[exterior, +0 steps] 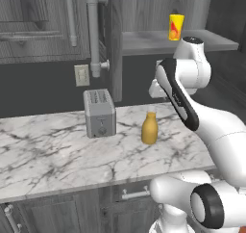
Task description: There is a tray on the dining counter. Grab the cup, mug, and pitcher and place them on the tray. The pitcher may be placed next to the tray if it cannot fit the tray.
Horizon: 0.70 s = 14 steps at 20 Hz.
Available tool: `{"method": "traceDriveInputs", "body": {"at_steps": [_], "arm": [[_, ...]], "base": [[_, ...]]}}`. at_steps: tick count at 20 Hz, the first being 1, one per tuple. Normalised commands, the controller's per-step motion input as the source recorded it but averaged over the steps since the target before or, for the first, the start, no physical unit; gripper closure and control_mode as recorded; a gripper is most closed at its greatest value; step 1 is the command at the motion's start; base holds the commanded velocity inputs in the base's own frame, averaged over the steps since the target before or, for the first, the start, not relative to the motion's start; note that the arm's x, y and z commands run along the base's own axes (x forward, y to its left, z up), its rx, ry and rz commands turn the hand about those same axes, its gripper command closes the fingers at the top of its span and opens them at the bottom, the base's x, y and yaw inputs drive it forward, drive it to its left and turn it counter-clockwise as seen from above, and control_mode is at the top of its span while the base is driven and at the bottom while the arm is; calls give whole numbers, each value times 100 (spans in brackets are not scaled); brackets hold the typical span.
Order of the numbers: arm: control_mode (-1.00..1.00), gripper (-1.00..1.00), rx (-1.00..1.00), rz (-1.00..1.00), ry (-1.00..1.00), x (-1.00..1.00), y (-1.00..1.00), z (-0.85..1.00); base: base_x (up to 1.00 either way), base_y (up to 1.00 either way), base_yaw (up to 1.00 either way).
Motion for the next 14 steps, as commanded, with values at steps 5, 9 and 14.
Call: {"method": "traceDriveInputs", "body": {"at_steps": [5,9,14], "arm": [[-100,-100,0,0,0,-25,-5,0],[-100,-100,0,-9,0,-53,-31,2],[-100,-100,0,-15,0,-22,-23,15]], "base": [[0,0,0],[0,0,0],[0,0,0]]}}
